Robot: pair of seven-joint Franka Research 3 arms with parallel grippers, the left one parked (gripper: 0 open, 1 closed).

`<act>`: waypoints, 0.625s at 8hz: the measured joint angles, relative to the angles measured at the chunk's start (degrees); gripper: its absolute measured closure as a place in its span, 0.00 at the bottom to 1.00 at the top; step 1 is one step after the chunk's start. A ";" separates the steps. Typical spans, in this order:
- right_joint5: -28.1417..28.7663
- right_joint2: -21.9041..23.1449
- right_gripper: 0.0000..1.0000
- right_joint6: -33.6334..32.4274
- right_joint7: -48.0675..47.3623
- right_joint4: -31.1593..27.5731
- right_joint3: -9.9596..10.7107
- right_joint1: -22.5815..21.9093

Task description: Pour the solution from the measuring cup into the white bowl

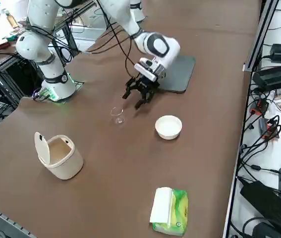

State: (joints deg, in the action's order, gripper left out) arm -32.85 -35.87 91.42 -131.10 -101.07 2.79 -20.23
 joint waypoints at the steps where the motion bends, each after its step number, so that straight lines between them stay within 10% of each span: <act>1: 3.77 4.22 0.00 -0.25 7.30 0.89 0.01 0.00; 5: 14.69 21.94 0.00 -4.71 44.39 4.46 0.76 0.97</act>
State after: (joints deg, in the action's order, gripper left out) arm -18.16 -13.93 86.70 -86.71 -96.60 3.56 -19.26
